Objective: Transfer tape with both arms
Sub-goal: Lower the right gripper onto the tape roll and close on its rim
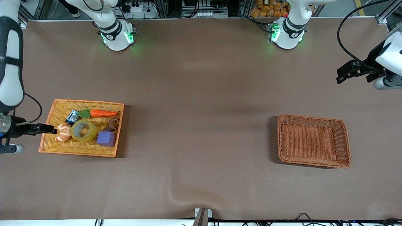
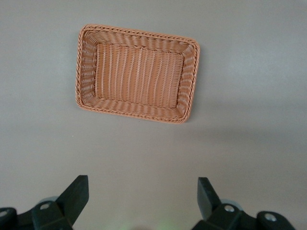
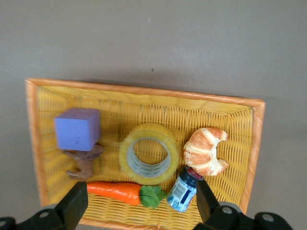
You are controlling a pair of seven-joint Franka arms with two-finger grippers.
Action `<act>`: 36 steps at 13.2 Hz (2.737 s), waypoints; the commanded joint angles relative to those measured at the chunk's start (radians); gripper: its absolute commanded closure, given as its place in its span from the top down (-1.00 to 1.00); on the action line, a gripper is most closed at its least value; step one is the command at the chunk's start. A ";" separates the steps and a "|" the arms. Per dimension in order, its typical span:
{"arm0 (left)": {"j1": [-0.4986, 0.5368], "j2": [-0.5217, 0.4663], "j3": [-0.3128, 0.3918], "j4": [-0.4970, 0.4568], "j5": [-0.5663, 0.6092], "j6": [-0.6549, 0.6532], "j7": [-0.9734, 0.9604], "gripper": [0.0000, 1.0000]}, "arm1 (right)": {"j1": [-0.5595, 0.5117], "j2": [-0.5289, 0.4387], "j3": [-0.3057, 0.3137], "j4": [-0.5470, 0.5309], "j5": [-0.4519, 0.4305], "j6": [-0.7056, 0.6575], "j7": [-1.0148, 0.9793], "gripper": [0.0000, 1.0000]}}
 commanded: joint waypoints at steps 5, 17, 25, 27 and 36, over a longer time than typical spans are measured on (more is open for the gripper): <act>-0.012 0.019 0.000 0.024 0.040 -0.014 0.003 1.00 | -0.062 0.043 0.007 -0.178 0.033 0.127 -0.225 1.00; -0.010 0.045 0.000 0.039 0.040 0.001 0.015 1.00 | 0.066 0.022 0.007 -0.363 -0.185 0.393 -0.513 1.00; -0.013 0.065 -0.001 0.039 0.038 0.012 0.014 1.00 | 0.058 0.124 0.009 -0.271 -0.179 0.412 -0.754 1.00; -0.013 0.076 -0.007 0.037 0.040 0.022 0.006 1.00 | 0.056 0.128 0.009 -0.271 -0.179 0.413 -0.763 1.00; -0.032 0.074 -0.015 0.039 0.045 0.024 0.000 1.00 | 0.041 0.137 0.009 -0.271 -0.156 0.419 -0.774 -1.00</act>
